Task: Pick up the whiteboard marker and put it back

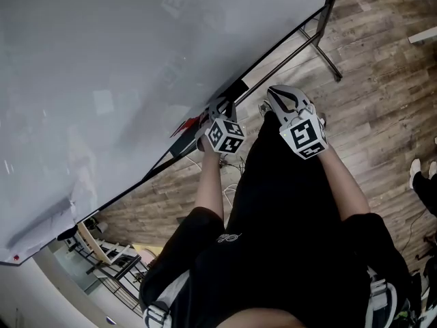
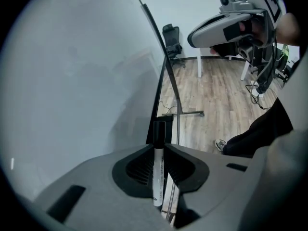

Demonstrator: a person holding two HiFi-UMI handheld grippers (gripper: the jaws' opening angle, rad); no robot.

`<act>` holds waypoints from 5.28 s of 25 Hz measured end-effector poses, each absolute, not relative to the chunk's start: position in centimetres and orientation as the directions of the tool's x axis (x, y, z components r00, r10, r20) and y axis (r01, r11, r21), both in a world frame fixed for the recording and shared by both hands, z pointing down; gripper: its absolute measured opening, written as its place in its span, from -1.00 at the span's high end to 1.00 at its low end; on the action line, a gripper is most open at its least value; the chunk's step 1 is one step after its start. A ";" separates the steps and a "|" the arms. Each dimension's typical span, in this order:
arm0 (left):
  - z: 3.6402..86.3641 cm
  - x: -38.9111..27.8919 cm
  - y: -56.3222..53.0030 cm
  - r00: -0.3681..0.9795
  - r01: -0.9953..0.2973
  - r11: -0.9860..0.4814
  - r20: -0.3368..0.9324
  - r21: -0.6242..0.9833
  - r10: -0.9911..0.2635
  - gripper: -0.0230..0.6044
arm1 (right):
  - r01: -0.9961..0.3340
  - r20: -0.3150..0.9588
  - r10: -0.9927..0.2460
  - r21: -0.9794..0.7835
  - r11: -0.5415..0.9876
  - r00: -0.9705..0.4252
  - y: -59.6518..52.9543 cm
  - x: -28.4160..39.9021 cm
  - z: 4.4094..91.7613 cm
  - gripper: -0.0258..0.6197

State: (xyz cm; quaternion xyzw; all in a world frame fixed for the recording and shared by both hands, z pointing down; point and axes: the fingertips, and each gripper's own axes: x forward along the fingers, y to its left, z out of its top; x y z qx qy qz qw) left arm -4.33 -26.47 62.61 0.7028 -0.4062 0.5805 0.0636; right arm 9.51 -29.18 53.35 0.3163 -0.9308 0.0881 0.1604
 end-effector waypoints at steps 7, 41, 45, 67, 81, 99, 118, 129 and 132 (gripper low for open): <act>63.5 -3.7 -26.3 -0.013 -0.593 -0.708 0.884 -0.384 -0.468 0.73 | -0.626 0.358 -0.566 -0.070 0.776 -0.742 -29.2 9.8 53.5 0.90; 62.7 -4.6 -26.2 -0.030 -0.628 -0.665 0.866 -0.406 -0.500 0.57 | -0.611 0.365 -0.555 -0.048 0.790 -0.747 -27.2 8.6 52.8 0.90; 61.1 -5.3 -25.3 -0.025 -0.701 -0.587 0.837 -0.405 -0.547 0.57 | -0.583 0.358 -0.533 -0.043 0.811 -0.767 -26.3 7.7 52.3 0.90; 49.3 -3.3 -15.8 -0.101 -0.994 0.073 0.434 -0.080 -0.895 0.90 | -0.458 0.213 -0.433 -0.087 0.885 -0.876 -18.6 5.7 46.5 0.90; 43.4 -4.8 -7.2 -0.185 -0.978 0.204 0.260 0.047 -0.948 0.91 | -0.418 0.164 -0.403 -0.068 0.906 -0.900 -12.1 2.1 42.6 0.91; 36.5 -0.2 -0.3 -0.250 -0.966 0.254 0.087 0.037 -0.964 0.91 | -0.396 0.075 -0.398 0.034 0.918 -0.915 -6.4 7.3 36.0 0.91; 34.3 9.4 -1.5 -0.332 -0.942 0.334 0.037 0.026 -0.942 0.90 | -0.284 0.022 -0.285 0.049 0.958 -0.958 -7.2 15.7 32.9 0.91; 32.6 8.9 -1.9 -0.346 -0.938 0.346 0.003 -0.016 -0.938 0.91 | -0.254 -0.015 -0.254 0.068 0.965 -0.967 -7.1 14.9 31.7 0.91; 32.4 9.0 -2.1 -0.345 -0.938 0.345 -0.003 -0.021 -0.939 0.91 | -0.260 -0.016 -0.260 0.074 0.963 -0.965 -7.5 15.1 31.5 0.91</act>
